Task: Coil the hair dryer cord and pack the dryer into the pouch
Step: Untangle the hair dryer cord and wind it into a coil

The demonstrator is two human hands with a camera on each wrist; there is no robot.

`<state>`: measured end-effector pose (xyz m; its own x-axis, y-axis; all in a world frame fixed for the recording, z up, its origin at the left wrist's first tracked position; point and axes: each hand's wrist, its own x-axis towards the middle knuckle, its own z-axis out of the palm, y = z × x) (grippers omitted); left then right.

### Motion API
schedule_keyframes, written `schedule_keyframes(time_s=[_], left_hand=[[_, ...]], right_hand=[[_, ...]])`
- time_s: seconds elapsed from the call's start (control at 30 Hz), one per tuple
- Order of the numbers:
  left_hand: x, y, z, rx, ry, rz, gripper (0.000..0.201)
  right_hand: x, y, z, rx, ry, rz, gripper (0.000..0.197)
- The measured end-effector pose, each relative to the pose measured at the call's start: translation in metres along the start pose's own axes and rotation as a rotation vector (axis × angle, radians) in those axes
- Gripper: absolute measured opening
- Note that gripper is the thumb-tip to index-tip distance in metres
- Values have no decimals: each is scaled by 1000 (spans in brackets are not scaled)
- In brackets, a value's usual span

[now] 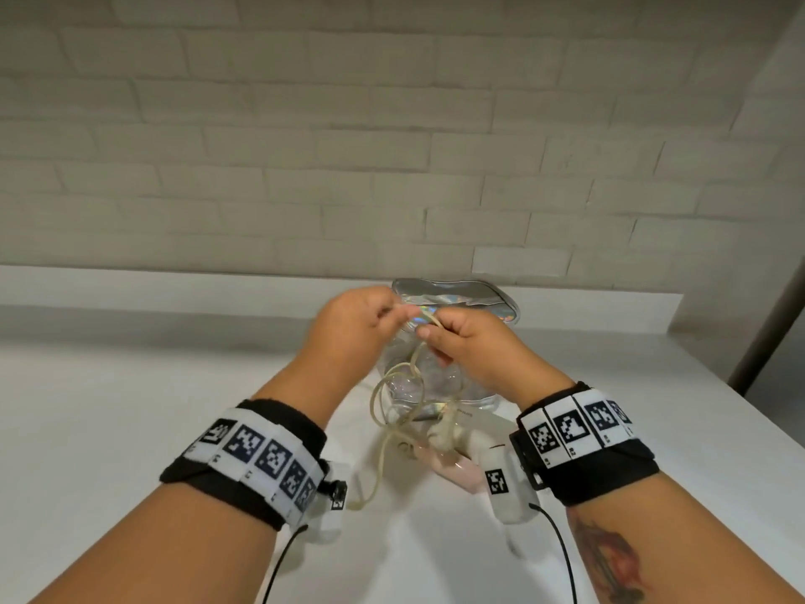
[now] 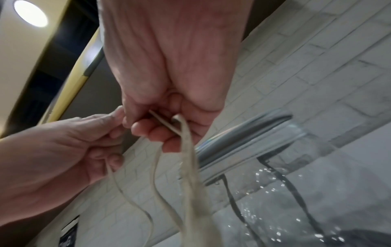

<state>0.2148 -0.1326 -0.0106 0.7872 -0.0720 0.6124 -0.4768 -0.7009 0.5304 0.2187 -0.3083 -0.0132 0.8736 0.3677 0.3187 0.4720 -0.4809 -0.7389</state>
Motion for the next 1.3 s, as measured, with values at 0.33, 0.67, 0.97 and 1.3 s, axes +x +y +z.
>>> schedule_keyframes(time_s=[0.33, 0.67, 0.97, 1.3], left_hand=[[0, -18, -35, -230, 594, -205, 38], [-21, -39, -48, -790, 708, -497, 25], [-58, -23, -8, -654, -189, -332, 14], [-68, -12, 38, -423, -341, -454, 38]], right_hand=[[-6, 17, 0, 118, -134, 131, 15], [-8, 36, -28, 450, 34, 181, 33], [5, 13, -33, 442, 210, 14, 58], [13, -10, -37, 585, 336, -167, 66]])
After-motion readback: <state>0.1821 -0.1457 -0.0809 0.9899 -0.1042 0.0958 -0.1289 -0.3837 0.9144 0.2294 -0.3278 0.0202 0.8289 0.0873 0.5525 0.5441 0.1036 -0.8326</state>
